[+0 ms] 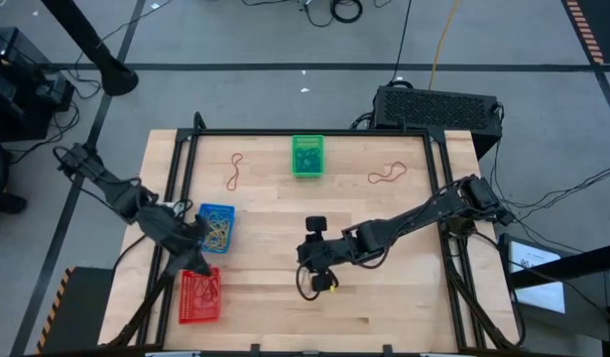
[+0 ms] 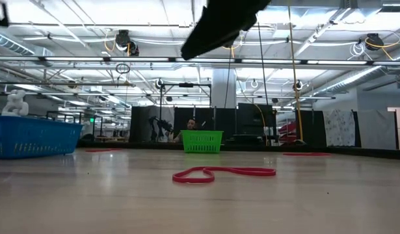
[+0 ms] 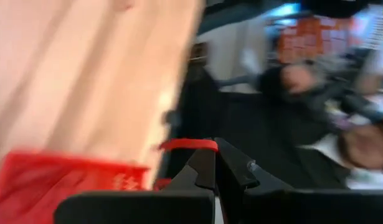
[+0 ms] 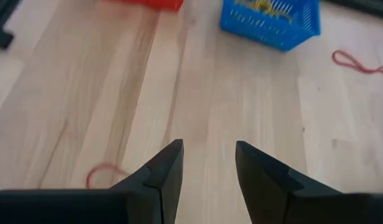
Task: Sort rubber bands into baskets
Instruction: Put the red rubber band into the red bin
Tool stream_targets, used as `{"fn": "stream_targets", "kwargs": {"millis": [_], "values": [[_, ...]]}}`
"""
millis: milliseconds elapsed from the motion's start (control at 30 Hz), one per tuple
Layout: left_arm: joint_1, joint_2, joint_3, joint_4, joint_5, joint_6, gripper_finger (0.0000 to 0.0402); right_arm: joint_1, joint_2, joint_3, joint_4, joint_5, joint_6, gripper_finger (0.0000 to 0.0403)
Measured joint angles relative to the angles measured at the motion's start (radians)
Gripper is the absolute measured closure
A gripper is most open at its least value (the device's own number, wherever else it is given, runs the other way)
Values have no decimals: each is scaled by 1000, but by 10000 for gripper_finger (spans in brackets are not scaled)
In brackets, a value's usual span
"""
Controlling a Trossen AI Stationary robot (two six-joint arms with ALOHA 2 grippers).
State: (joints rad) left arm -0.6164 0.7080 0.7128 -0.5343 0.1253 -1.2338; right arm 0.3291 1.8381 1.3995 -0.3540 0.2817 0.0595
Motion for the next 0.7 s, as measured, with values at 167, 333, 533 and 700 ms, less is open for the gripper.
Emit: {"fn": "stream_targets", "kwargs": {"millis": [167,333,533,700], "values": [[-69,80,0,-124,-24,-129,401,1,1,0,-37,0,4,264],[-105,195,0,-130,1,-169,401,0,1,0,-16,0,6,264],[-156,333,-1,-135,260,-291,401,0,1,0,-17,0,6,264],[-203,379,-1,-138,432,-411,401,0,1,0,-16,0,7,264]]}}
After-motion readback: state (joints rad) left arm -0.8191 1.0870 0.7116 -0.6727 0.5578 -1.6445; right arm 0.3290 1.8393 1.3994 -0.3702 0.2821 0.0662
